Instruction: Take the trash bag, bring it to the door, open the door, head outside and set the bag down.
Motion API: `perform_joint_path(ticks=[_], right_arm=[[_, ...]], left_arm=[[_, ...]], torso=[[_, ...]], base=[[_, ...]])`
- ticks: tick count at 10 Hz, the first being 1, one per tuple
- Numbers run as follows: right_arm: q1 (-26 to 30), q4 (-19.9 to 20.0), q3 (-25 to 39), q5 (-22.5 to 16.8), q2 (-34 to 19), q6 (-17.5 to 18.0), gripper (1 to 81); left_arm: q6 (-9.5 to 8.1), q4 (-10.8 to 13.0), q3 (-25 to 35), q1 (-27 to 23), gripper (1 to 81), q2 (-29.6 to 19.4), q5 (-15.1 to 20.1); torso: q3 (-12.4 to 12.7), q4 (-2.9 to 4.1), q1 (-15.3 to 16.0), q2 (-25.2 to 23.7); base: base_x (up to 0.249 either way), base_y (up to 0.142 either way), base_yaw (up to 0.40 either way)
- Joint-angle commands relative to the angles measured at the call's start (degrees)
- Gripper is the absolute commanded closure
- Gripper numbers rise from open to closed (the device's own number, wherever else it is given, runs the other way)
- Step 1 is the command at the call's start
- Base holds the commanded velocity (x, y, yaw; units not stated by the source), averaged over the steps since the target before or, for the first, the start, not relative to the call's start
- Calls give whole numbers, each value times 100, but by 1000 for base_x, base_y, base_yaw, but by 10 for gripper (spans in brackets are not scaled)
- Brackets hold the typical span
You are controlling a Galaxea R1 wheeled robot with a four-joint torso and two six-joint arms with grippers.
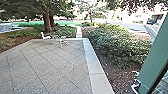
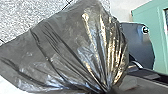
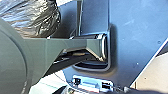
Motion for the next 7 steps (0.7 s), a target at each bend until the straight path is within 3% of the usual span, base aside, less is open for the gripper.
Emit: perform_joint_path(ticks=[1,2,3,4,5,6,7], right_arm=[[243,29,170,-372,-60,14,10],[243,29,161,-372,-50,23,10],[260,38,152,-371,-16,23,10],[287,29,135,-372,2,23,10],[287,21,109,-372,37,22,10],[287,21,91,-372,64,14,10],[287,12,91,-372,81,-13,10]], left_arm=[[-21,-538,348,-878,811,-575,919],[-21,-680,392,-1150,811,-708,1087],[-12,-932,436,-1448,811,-926,1427],[-12,-1084,445,-1678,811,-1042,1658],[-12,-1198,445,-1863,811,-1112,1799],[-21,-1294,428,-2013,811,-1147,1852],[-21,-1382,419,-2144,811,-1165,1852]], torso=[[26,0,5,0],[-99,0,5,5],[-129,153,10,5],[-166,563,8,5],[-151,586,10,6],[-138,681,10,6],[-136,828,10,6]], base=[[0,0,0],[0,0,0],[0,0,0],[0,0,0],[0,0,0],[0,0,0],[0,0,0]])
